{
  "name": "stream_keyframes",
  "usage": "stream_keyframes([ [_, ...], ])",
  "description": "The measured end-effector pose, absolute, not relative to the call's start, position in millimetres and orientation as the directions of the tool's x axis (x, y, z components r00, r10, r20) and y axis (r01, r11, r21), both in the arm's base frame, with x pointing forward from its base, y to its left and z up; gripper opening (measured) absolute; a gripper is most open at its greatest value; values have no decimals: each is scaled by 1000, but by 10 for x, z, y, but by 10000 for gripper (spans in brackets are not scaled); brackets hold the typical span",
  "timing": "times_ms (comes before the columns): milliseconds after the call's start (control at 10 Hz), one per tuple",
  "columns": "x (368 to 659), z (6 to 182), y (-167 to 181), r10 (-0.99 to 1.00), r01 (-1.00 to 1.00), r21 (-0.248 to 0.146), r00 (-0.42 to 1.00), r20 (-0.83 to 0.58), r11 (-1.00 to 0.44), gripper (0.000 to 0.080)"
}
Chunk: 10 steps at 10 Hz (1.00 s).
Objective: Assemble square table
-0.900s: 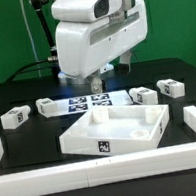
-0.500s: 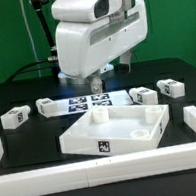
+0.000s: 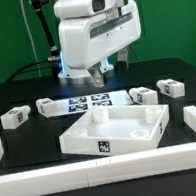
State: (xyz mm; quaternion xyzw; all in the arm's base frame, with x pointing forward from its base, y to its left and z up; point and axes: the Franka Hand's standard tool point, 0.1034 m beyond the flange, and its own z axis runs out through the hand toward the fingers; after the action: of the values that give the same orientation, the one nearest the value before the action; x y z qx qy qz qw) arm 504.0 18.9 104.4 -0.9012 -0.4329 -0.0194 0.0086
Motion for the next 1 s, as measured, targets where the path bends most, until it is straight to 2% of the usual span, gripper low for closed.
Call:
stream_keyframes([
  [100,4947,942,229,780,780,33,622,71,-625,650],
  [200,4897,863,287,776,777,35,626,76,-629,650],
  [500,4899,857,272,775,776,29,627,71,-630,650],
  [600,4895,839,299,783,783,41,617,77,-621,650],
  [700,4811,741,455,826,821,102,553,108,-563,650],
  [800,4658,614,562,850,844,112,514,112,-525,650],
  [1000,4609,409,642,858,850,128,496,134,-511,650],
])
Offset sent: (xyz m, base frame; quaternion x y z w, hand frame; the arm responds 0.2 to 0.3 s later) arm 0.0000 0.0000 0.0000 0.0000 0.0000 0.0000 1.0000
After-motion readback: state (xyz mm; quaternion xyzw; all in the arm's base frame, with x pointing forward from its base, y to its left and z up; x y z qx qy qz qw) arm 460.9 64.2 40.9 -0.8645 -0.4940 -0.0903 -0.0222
